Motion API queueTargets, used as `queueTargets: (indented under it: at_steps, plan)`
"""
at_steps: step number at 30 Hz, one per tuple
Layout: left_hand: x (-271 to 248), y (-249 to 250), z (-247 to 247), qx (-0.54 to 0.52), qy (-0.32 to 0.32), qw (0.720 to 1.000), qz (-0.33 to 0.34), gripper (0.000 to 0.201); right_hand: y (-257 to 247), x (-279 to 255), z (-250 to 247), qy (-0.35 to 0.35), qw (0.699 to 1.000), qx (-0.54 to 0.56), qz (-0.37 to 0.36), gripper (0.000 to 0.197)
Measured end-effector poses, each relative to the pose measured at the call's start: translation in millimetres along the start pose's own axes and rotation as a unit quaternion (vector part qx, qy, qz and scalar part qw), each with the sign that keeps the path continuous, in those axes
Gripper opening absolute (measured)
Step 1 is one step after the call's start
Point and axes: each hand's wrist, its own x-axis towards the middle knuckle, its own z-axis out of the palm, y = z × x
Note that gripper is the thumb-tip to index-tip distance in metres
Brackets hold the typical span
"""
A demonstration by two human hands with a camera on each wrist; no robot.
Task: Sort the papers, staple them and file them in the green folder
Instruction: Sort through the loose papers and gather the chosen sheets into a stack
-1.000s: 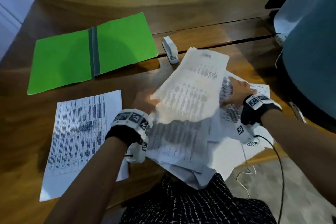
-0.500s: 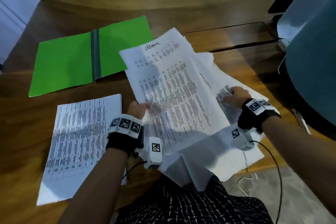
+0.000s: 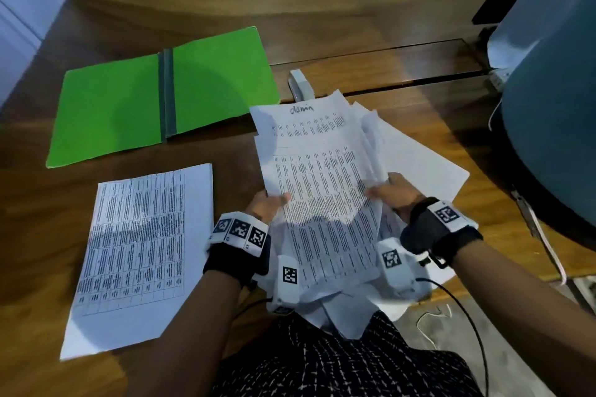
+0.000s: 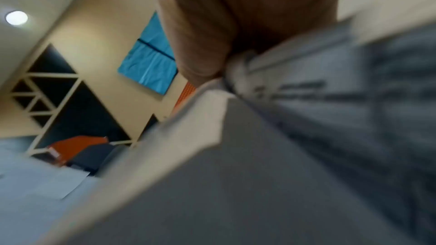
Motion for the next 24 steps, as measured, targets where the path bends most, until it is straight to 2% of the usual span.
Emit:
queueTargets:
  at_steps: [2,4,6,8,10,12,15,17,18,21,24]
  plan:
    - [-1,0,-2,-0.021,-0.011,1.000,0.019,0.044,-12,-12,0,0.021,0.998,-0.006,-0.064,0.030]
    - [-10,9,-11,-0.097,-0.009,0.994,0.047,0.043,-30,-24,-9,0.035,0.990,-0.005,-0.137,0.027]
    - [-24,29,-22,-0.173,-0.016,0.977,0.125,0.045,-52,-41,-21,0.043,0.981,0.014,-0.189,0.024]
    - [-40,58,-29,-0.235,-0.001,0.952,0.194,0.049,-74,-60,-32,0.043,0.966,0.064,-0.246,0.027]
    - [-61,87,-38,-0.250,0.025,0.934,0.254,0.059,-93,-78,-38,0.047,0.944,0.118,-0.304,0.032]
    - [-72,104,-50,-0.245,-0.001,0.913,0.326,0.071,-104,-87,-40,0.068,0.928,0.133,-0.341,0.047]
    - [-79,106,-57,-0.242,0.002,0.909,0.340,0.059,-102,-84,-35,0.079,0.925,0.143,-0.344,0.075]
    - [-75,97,-56,-0.223,0.044,0.916,0.332,0.045,-92,-75,-28,0.072,0.928,0.156,-0.332,0.073]
    - [-73,93,-55,-0.199,0.057,0.921,0.330,0.047,-86,-70,-25,0.076,0.930,0.157,-0.325,0.069]
    - [-69,89,-53,-0.148,-0.001,0.925,0.350,0.051,-78,-61,-13,0.107,0.930,0.152,-0.317,0.061]
    - [-63,93,-49,-0.171,0.036,0.916,0.361,0.033,-87,-65,-4,0.136,0.920,0.183,-0.319,0.057]
